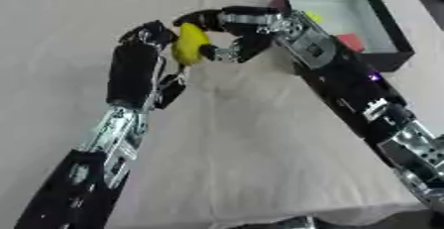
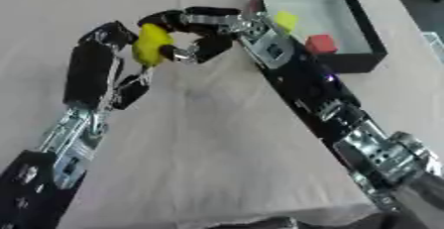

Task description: Pick up the objects with one hand, pass them to the other hand, and then place them into the box on the other side of the table.

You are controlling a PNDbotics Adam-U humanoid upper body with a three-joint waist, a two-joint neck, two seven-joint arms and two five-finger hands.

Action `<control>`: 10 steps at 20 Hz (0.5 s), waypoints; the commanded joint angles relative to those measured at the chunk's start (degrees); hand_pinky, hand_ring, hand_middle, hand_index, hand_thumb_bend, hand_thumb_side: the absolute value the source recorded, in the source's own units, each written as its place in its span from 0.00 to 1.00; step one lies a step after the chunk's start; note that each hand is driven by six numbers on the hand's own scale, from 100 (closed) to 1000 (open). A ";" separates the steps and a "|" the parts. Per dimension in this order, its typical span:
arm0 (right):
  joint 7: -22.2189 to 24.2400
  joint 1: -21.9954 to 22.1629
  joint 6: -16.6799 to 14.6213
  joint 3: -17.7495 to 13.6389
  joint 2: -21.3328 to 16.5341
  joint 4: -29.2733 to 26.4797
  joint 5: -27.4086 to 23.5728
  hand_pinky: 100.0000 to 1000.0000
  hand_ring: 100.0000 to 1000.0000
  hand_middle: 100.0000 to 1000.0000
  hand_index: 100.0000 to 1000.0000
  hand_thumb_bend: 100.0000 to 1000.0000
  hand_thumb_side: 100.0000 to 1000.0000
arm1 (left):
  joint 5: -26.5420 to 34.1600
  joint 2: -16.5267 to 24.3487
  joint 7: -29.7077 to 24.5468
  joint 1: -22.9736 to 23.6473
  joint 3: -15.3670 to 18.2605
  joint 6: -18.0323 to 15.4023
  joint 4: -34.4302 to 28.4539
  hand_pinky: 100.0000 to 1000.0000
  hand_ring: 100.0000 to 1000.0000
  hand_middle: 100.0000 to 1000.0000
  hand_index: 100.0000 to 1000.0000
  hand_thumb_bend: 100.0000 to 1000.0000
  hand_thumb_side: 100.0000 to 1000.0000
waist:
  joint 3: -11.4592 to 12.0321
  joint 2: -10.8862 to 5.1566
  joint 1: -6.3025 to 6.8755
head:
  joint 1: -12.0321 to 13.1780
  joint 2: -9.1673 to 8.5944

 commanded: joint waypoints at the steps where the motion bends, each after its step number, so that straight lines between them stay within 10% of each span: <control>1: 10.21 -0.85 -9.76 -0.20 -0.60 -0.32 0.09 1.00 1.00 1.00 0.97 0.00 0.47 | -0.54 -1.02 0.51 -1.46 0.25 -0.06 -1.12 0.56 0.53 0.43 0.40 0.00 0.00 | -0.12 -0.95 0.11 | -0.18 -0.04; 10: 10.21 -0.82 -3.38 -3.49 -0.29 2.16 -0.13 1.00 0.91 0.69 0.65 0.00 0.18 | -0.87 -0.99 2.80 -1.28 -0.20 0.18 -1.68 0.55 0.52 0.43 0.43 0.00 0.00 | -0.35 -0.93 0.22 | -0.25 0.02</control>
